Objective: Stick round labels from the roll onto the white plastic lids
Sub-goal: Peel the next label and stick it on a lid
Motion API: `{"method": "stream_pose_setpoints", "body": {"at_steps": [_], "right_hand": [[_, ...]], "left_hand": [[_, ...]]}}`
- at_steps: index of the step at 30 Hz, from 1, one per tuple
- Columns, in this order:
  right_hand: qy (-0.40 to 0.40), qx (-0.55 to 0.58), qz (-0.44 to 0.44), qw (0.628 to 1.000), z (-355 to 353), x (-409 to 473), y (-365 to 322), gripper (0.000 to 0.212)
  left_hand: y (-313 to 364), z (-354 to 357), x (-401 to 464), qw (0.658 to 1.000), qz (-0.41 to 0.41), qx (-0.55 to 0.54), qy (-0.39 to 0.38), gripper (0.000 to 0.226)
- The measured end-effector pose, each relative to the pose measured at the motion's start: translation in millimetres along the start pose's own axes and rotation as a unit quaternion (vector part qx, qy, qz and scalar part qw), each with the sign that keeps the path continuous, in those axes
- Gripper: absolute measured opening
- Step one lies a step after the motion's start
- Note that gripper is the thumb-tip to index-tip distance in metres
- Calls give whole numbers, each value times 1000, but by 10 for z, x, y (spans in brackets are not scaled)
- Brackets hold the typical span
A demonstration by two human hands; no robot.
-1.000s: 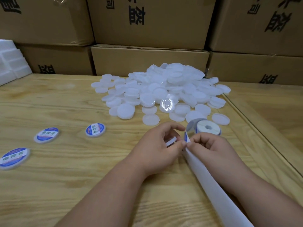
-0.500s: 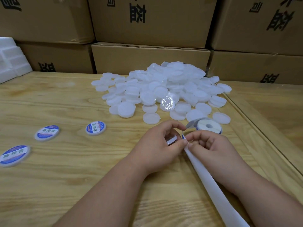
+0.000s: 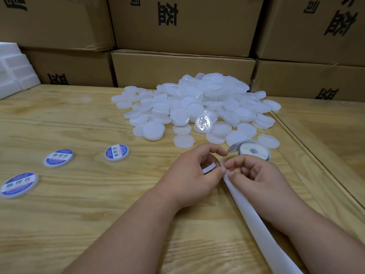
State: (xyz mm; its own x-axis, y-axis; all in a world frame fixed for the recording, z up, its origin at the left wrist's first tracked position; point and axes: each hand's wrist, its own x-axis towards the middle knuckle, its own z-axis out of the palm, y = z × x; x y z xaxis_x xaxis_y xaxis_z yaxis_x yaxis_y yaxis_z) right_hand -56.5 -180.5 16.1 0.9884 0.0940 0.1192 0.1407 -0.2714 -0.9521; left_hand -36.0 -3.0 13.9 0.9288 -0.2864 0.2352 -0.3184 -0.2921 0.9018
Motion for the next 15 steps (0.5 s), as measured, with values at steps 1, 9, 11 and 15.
{"method": "stream_pose_setpoints", "body": {"at_steps": [1,9,11,15], "right_hand": [[2,4,-2,1000,0,-3,-3,26],[17,36,0,999,-33,-7,-23,38],[12,40,-5,999,-33,-13,-22,39],[15,62,-24,998,8,-15,-22,26]], "left_hand": [[2,2,-1,1000,2,1,1,28],[24,-20,26,987,-58,-56,137,27],[31,-38,33,976,-77,-84,187,27],[48,-74,21,963,-89,-118,224,28]]}}
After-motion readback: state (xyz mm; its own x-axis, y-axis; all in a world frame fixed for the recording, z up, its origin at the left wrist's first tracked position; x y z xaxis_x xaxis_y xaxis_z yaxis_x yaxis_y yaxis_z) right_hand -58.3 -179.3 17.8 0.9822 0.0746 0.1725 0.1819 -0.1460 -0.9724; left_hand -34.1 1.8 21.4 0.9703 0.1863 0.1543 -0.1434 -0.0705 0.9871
